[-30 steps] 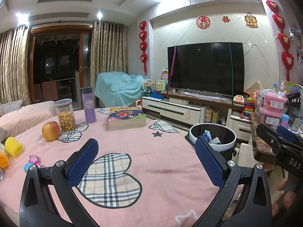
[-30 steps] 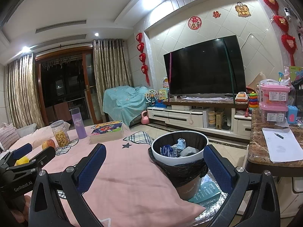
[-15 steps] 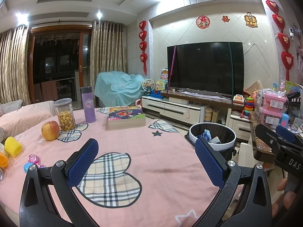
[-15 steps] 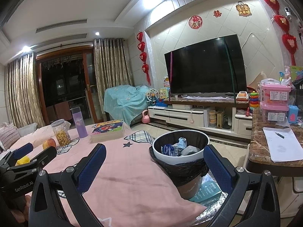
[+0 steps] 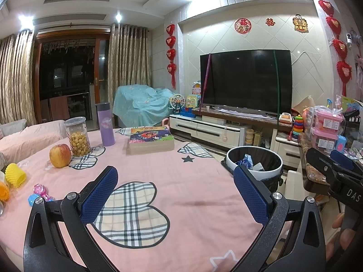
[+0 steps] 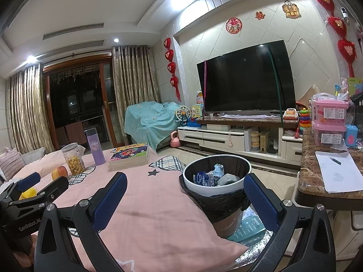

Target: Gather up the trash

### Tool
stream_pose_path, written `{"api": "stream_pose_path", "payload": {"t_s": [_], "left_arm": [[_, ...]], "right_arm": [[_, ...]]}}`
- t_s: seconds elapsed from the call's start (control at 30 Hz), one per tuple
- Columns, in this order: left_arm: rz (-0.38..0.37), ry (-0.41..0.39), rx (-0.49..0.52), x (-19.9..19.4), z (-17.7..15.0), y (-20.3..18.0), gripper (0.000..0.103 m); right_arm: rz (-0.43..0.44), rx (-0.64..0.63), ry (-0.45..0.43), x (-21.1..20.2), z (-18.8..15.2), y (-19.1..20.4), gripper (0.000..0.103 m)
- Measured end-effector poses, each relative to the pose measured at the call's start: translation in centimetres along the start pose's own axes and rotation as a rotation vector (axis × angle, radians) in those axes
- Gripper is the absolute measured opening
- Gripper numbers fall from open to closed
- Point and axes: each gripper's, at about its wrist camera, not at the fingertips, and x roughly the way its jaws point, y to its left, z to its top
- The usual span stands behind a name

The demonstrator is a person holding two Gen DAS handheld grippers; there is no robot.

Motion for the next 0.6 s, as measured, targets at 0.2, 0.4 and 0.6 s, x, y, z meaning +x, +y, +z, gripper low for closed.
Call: {"api": "stream_pose_path", "payload": {"t_s": [0.2, 0.4, 0.6], "left_arm": [[0.002, 0.004, 0.0, 0.1, -0.3, 0.1, 0.103], [0.003, 0.016, -0.011, 0.4, -0.6, 0.7, 0.103], [0.004, 0.017, -0.01, 0.5, -0.5, 0.8, 0.103]], "right_arm": [[0.003, 0.002, 0.007, 0.1, -0.1, 0.1, 0.103], [0.01, 0.013, 0.016, 0.6, -0.4, -0.3, 0.103], [0.022, 0.026, 0.021, 1.1, -0.5, -0.5, 0.103]]}}
